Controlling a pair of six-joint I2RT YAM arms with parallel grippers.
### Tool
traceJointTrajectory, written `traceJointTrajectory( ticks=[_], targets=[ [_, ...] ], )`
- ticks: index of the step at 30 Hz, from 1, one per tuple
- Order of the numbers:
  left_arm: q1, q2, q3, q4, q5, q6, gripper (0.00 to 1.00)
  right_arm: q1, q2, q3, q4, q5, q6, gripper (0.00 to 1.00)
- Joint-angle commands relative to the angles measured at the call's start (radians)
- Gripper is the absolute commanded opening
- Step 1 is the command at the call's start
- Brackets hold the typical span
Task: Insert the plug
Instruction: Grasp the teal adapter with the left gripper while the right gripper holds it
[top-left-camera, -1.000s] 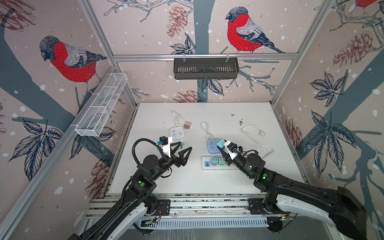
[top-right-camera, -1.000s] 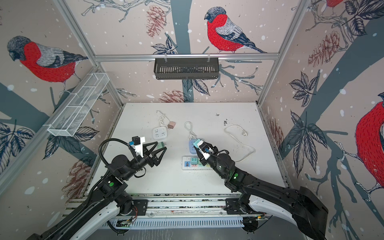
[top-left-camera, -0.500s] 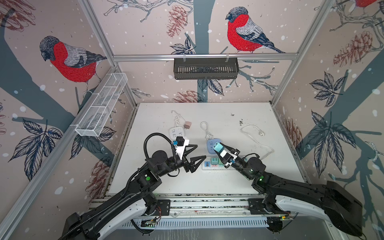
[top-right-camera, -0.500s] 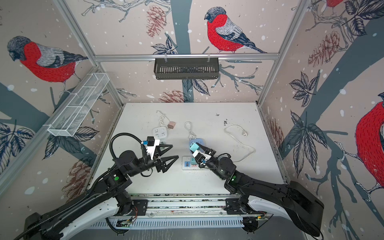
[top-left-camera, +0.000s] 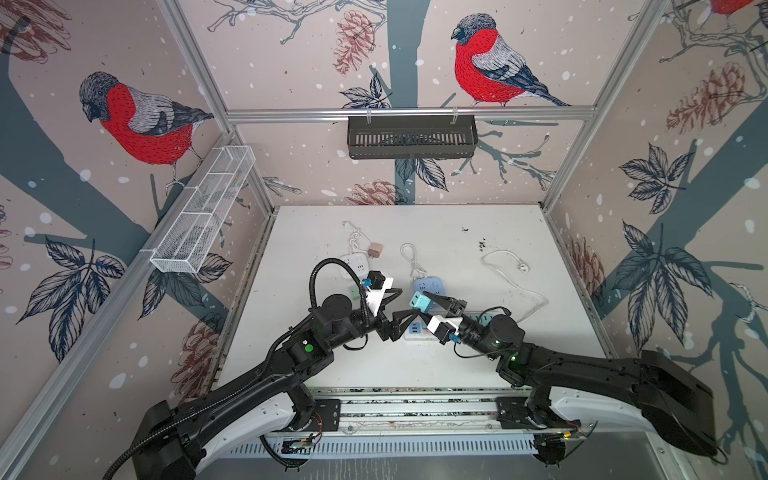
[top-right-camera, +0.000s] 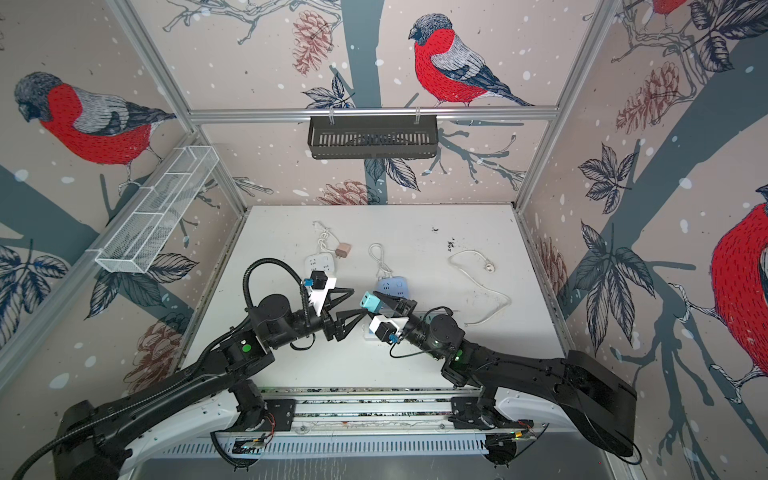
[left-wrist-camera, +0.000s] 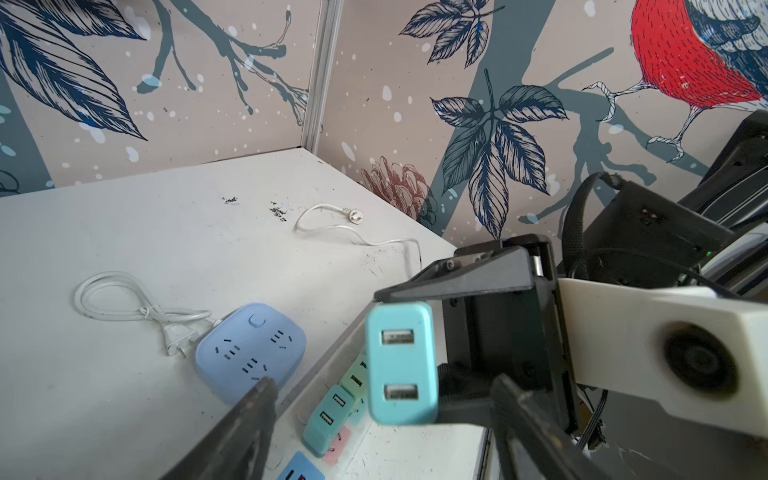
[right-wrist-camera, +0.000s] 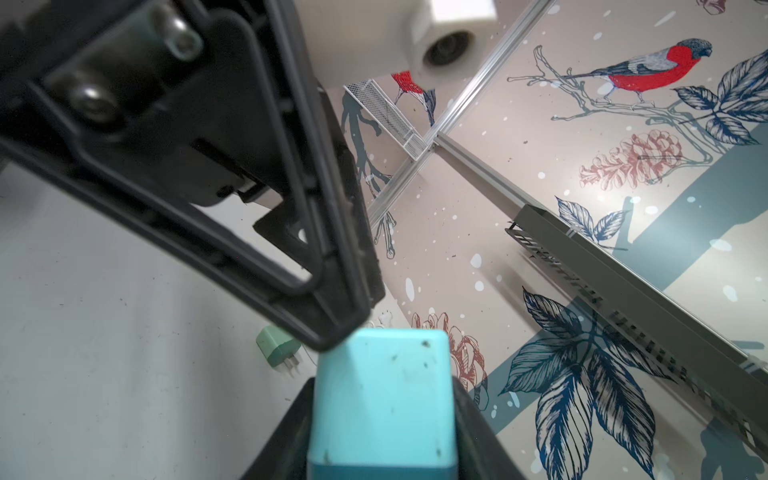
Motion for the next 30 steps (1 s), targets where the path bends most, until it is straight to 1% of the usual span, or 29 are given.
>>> traceJointTrajectory(
  ticks=[1,4,5,8,10,12,15,17,18,19,20,22,23,24,25,28,30],
  targets=[
    [-0.005,0.022,0.021,0.01,-0.006,0.014,0.78,0.023,-0.002,0.008,0.046,0.0,-0.028,0.04],
    [-0.01,0.044,0.021,0.05,0.034,0.007,0.7,0.032,0.001,0.009,0.044,0.0,-0.029,0.04],
    [-0.013,0.056,0.029,0.053,0.046,0.006,0.66,0.034,0.002,0.009,0.047,0.001,-0.029,0.04],
    [-0.027,0.086,0.054,0.032,0.045,0.014,0.57,0.038,0.008,0.013,0.042,0.006,-0.034,0.05],
    [-0.036,0.104,0.067,0.021,0.047,0.021,0.53,0.044,0.005,0.016,0.036,0.009,-0.036,0.05],
    [-0.043,0.114,0.074,0.017,0.047,0.026,0.51,0.047,0.003,0.016,0.035,0.01,-0.039,0.05],
    [-0.048,0.121,0.078,0.017,0.047,0.029,0.35,0.051,0.003,0.014,0.034,0.015,-0.039,0.05],
    [-0.049,0.119,0.078,0.015,0.046,0.032,0.19,0.052,0.005,0.015,0.034,0.019,-0.036,0.07],
    [-0.049,0.119,0.08,0.012,0.042,0.035,0.13,0.051,0.005,0.016,0.033,0.023,-0.036,0.1],
    [-0.049,0.116,0.081,0.009,0.037,0.035,0.07,0.051,0.005,0.016,0.032,0.029,-0.034,0.14],
    [-0.049,0.113,0.082,0.003,0.03,0.038,0.01,0.052,0.007,0.016,0.029,0.04,-0.029,0.23],
    [-0.049,0.107,0.084,-0.011,0.016,0.044,0.0,0.051,0.003,0.014,0.027,0.079,-0.008,0.48],
    [-0.049,0.101,0.084,-0.019,0.007,0.049,0.0,0.052,-0.002,0.014,0.023,0.104,0.011,0.58],
    [-0.049,0.097,0.082,-0.025,-0.002,0.052,0.0,0.052,-0.008,0.014,0.013,0.125,0.025,0.7],
    [-0.049,0.091,0.079,-0.032,-0.015,0.059,0.0,0.051,-0.02,0.013,-0.009,0.145,0.043,1.0],
    [-0.05,0.073,0.068,-0.057,-0.068,0.094,0.0,0.05,-0.067,-0.014,-0.037,0.197,0.096,1.0],
    [-0.049,0.056,0.055,-0.072,-0.11,0.137,0.0,0.044,-0.102,-0.033,-0.042,0.272,0.162,1.0]
  ],
)
